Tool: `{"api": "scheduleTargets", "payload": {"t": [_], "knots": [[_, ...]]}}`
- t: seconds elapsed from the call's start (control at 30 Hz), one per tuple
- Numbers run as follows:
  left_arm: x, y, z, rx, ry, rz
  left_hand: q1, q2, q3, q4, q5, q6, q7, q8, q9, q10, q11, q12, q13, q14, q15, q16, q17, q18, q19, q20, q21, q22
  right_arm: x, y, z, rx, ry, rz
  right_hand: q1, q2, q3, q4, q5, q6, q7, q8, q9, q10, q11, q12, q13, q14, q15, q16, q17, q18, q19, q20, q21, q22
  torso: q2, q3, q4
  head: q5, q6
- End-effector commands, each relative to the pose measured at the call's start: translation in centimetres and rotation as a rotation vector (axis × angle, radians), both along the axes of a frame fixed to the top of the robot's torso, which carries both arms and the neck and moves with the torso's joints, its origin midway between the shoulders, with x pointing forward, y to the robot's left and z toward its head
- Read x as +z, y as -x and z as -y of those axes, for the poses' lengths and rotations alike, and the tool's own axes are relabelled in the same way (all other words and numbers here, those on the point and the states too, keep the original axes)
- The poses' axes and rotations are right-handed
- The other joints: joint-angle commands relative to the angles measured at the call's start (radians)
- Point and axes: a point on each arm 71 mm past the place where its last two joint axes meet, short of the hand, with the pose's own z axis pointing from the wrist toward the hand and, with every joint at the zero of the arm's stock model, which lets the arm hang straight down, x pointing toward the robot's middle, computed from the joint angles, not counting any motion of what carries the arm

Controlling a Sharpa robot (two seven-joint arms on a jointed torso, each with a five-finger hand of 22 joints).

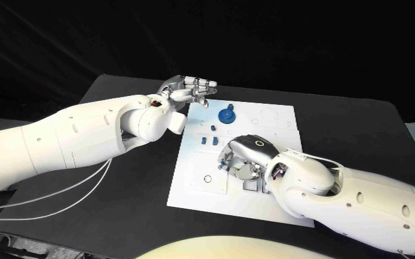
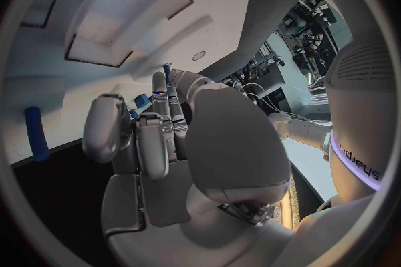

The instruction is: Assemble the parts on the task board

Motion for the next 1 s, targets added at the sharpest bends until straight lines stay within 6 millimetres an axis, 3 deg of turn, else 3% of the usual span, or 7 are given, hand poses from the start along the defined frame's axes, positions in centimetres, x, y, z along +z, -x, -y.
{"api": "scheduleTargets", "payload": {"t": [0.03,1.0], "knots": [[0.12,0.02,0.21,-0.015,0.004,0.004,-0.008,0.001,-0.007,-0.001,-0.006,-0.004,0.002,0.004,-0.001,-0.006,0.002,0.004,0.001,-0.009,0.001,-0.002,-0.002,0.014,-0.009,0.0,-0.006,-0.001,-0.17,0.07,-0.13,0.01,0.029,0.004,-0.007,0.002,0.0,-0.007,-0.006,0.007,0.001,0.005,0.001,0.008,0.0,-0.004,-0.001,0.066,-0.006,0.006,0.079,-0.013,0.006,0.001,0.005,0.052,0.0,0.0002,-0.0001,0.001,0.0],[0.07,0.08,0.34,-0.03,0.001,-0.002,-0.009,0.0,-0.008,-0.002,-0.005,-0.008,0.002,0.003,-0.001,-0.01,0.003,0.004,0.001,-0.01,0.002,-0.001,-0.002,0.014,-0.009,0.001,-0.006,-0.002,-0.48,-0.06,-0.69,0.018,0.089,0.023,-0.011,0.002,0.0,-0.01,-0.009,0.008,0.001,0.006,0.002,0.009,0.0,-0.004,-0.001,0.066,-0.006,0.007,0.079,-0.013,0.006,0.001,0.006,0.052,0.001,0.0001,0.0002,-0.001,0.0]]}}
